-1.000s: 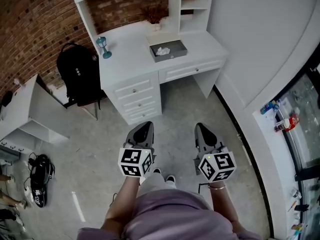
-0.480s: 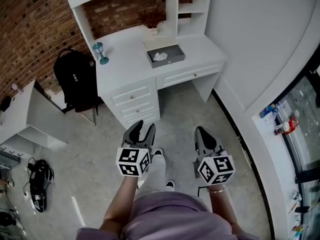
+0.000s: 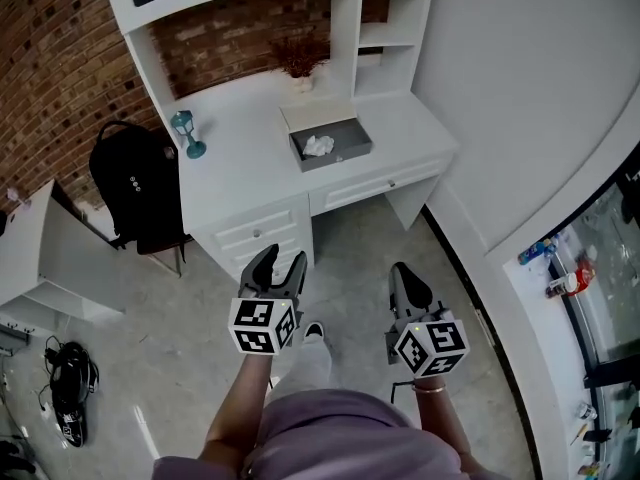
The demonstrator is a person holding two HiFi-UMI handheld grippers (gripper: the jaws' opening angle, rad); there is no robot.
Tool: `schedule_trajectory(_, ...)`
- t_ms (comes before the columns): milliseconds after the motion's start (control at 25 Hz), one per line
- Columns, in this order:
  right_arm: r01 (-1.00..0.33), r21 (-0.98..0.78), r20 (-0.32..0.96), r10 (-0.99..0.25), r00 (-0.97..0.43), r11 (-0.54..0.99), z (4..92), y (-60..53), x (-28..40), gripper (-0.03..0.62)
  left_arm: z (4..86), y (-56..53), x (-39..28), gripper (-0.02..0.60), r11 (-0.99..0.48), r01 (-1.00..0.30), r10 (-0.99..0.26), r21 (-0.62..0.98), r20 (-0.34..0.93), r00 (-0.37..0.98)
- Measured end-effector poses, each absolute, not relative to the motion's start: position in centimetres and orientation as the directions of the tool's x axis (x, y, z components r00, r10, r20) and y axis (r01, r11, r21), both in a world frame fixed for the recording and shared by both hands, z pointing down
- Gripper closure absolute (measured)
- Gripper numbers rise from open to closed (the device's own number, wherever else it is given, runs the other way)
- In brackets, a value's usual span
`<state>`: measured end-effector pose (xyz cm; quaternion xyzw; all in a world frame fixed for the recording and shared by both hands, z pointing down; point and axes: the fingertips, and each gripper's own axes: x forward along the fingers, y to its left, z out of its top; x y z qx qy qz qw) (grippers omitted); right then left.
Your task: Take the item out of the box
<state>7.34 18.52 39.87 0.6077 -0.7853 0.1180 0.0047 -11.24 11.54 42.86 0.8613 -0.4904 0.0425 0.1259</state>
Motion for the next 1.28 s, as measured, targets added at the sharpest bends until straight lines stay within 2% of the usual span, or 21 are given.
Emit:
schedule_trajectory(560,-0.966,-0.170,0.151,-0.963,-0.222,0.196,39.1,2.8,6.0,0.592,42.7,-5.3,-12.3,0.385,-0.512,-0.841,-0.817,0.176,0.203,0.540)
schedule_trajectory(1280,-0.963,-0.185,0.189,-0.954,-0.232,0.197,40.6,-5.3,5.8,0.591,44.7,-14.3,-10.9,0.385,-0.542,-0.829,-0.785,0.138,0.270,0.558)
